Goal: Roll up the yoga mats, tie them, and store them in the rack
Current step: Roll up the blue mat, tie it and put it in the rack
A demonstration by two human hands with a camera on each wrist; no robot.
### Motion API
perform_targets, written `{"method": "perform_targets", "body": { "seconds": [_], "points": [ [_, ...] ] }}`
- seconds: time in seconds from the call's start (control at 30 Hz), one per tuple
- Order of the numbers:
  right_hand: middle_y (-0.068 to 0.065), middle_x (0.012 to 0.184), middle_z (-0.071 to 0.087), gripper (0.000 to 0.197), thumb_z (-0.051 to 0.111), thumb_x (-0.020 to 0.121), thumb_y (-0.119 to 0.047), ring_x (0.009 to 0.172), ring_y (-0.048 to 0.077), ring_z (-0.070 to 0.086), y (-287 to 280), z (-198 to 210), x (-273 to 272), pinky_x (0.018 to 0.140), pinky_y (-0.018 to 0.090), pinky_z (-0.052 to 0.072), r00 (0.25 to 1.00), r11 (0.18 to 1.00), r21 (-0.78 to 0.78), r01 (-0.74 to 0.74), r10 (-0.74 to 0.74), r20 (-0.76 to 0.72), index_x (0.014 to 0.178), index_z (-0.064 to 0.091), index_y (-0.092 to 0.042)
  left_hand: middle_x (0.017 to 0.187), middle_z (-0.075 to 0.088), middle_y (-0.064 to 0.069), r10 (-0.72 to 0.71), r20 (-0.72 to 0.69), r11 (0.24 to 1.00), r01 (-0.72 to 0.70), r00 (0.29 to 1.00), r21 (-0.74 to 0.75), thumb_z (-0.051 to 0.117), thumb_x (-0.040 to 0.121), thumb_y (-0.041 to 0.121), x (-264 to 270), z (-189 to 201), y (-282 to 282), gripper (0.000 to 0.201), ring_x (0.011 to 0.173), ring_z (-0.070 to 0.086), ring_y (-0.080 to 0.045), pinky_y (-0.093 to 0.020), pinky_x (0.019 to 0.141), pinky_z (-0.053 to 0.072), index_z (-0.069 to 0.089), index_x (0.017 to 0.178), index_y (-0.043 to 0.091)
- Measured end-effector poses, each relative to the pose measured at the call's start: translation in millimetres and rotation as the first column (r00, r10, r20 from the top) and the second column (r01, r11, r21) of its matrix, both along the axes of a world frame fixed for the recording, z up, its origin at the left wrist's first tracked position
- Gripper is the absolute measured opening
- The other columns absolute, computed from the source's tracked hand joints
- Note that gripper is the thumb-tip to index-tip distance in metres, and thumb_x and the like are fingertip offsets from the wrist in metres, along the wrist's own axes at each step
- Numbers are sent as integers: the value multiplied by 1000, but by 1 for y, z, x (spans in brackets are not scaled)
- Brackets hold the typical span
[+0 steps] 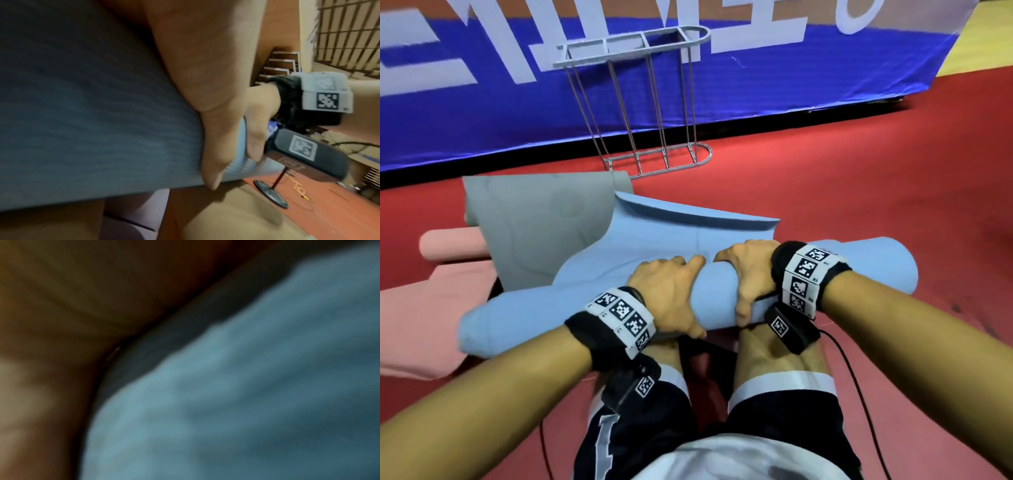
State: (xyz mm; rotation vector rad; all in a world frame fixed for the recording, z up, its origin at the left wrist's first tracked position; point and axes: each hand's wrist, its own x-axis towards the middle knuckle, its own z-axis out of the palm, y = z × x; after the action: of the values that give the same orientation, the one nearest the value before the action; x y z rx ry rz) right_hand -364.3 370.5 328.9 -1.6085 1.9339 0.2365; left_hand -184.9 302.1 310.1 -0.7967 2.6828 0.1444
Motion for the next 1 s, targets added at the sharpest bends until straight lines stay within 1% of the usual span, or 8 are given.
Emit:
{"method": "perform_targets", "body": {
  "seconds": [0.1, 0.17, 0.23, 0.33, 0.5, 0.67, 0.83, 1.0],
  "points": [
    [-12, 114, 65, 103, 95, 43, -48, 107, 17, 64, -3, -2, -3, 91, 35, 55, 1000, 1000, -13, -3, 3, 31, 135, 49, -41, 110, 64, 6, 5, 5, 998, -6, 1000, 60, 78, 43, 78, -7, 5, -15, 99, 96, 64, -26, -38, 80, 52, 40, 124, 34],
    [-5, 140, 50, 129, 93, 40, -58, 128, 23, 51, -1, -5, 0, 106, 47, 44, 992, 995, -38, -92, 88, -86, 151, 29, -39, 108, 67, 8, 27, 16, 993, -28, 1000, 112, 79, 42, 77, -10, 7, -27, 97, 95, 65, -24, -36, 81, 53, 44, 124, 38],
    [-3, 150, 40, 141, 90, 39, -66, 136, 26, 41, 8, -12, 9, 112, 58, 32, 967, 988, -75, -132, 112, -228, 155, 16, -34, 104, 68, 10, 47, 25, 981, -51, 999, 187, 80, 39, 78, -16, 8, -39, 96, 95, 65, -22, -37, 84, 54, 47, 122, 42],
    [-3, 143, 47, 132, 86, 41, -68, 129, 26, 47, 17, -23, 18, 108, 56, 33, 950, 977, -184, -103, 42, -310, 151, 21, -33, 98, 67, 15, 56, 52, 962, -67, 997, 264, 79, 33, 80, -25, 7, -51, 96, 92, 64, -16, -37, 87, 55, 49, 117, 44],
    [-4, 113, 59, 107, 84, 38, -65, 108, 25, 59, 4, -18, 13, 91, 44, 44, 964, 976, -215, -41, -18, -265, 131, 39, -38, 108, 66, 15, 52, 79, 947, -74, 996, 312, 81, 39, 79, -26, 13, -58, 99, 100, 63, -15, -40, 94, 53, 51, 125, 41],
    [-13, 91, 63, 101, 86, 32, -64, 89, 21, 65, -19, -8, 2, 71, 32, 49, 984, 995, -102, 23, -41, -175, 122, 44, -44, 122, 57, 5, -36, 36, 999, 37, 999, -19, 70, 38, 91, -15, 4, -36, 127, 110, 60, -26, -42, 90, 49, 29, 145, 35],
    [-15, 109, 66, 115, 87, 30, -65, 100, 18, 65, -28, -12, -2, 85, 36, 55, 991, 994, -102, 37, -49, -123, 133, 39, -48, 112, 61, 3, -19, -50, 999, 17, 999, -33, 77, 44, 78, -17, -6, -42, 113, 102, 64, -27, -38, 79, 48, 33, 139, 33],
    [-5, 150, 41, 130, 85, 47, -68, 136, 23, 42, -10, -26, -1, 114, 48, 29, 958, 964, -245, -103, 30, -285, 155, 22, -32, 110, 67, 8, 8, -33, 998, -6, 999, 68, 78, 41, 78, -23, -1, -63, 103, 97, 64, -25, -40, 85, 54, 43, 129, 38]
  ]
}}
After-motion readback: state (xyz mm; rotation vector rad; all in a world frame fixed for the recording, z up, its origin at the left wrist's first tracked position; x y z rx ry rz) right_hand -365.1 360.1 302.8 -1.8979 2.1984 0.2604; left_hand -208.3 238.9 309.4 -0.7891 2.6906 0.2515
